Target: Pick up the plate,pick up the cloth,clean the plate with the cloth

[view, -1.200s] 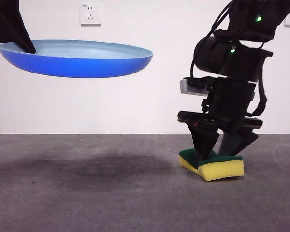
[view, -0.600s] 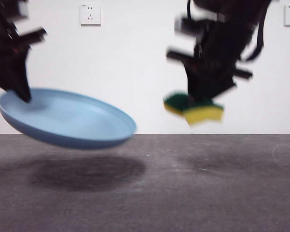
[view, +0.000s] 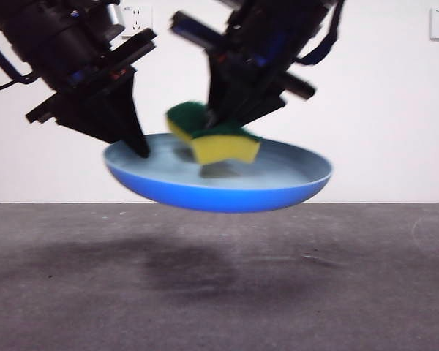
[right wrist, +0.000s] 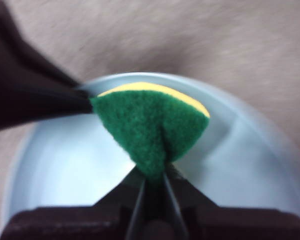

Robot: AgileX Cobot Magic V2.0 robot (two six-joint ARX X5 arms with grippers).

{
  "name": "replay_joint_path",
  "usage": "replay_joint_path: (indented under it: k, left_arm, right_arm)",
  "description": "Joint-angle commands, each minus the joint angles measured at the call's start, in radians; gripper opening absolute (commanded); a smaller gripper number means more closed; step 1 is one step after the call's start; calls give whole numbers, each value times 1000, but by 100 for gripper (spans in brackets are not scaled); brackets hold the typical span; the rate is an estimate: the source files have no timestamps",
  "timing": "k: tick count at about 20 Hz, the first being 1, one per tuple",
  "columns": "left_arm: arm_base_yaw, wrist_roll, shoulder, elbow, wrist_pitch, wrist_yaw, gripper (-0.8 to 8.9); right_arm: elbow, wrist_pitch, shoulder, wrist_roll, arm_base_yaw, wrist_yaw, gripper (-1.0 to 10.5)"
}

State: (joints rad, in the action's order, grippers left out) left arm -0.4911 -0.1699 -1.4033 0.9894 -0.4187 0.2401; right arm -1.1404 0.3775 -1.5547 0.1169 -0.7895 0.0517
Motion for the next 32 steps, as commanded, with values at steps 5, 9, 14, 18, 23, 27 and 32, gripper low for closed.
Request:
replay_joint_path:
  k: [5, 9, 14, 18, 23, 27, 32]
  left_arm:
    - [3, -48, 0, 0, 64, 5, -9]
    - [16, -46, 0, 0, 37, 35, -9]
    - [-1, -47, 0, 0, 31, 150, -9]
    - [-22, -56, 0, 0, 44, 162, -9]
    - [-28, -114, 0, 0, 117, 153, -9]
    - [-21, -161, 0, 0, 192, 103, -9]
    - [-11, -160, 0, 0, 158, 109, -9]
  right_arm:
    - [6, 186, -69, 0, -138, -73, -12]
    - [6, 399, -37, -16, -113, -449, -12]
    - [6, 172, 27, -72, -3, -547, -12]
    - [6, 36, 26, -64, 43, -324, -13]
    - [6, 1, -13, 16, 31, -31, -13]
    - [6, 130, -27, 13, -36, 21, -12]
    - [6, 403, -27, -18, -47, -263, -12]
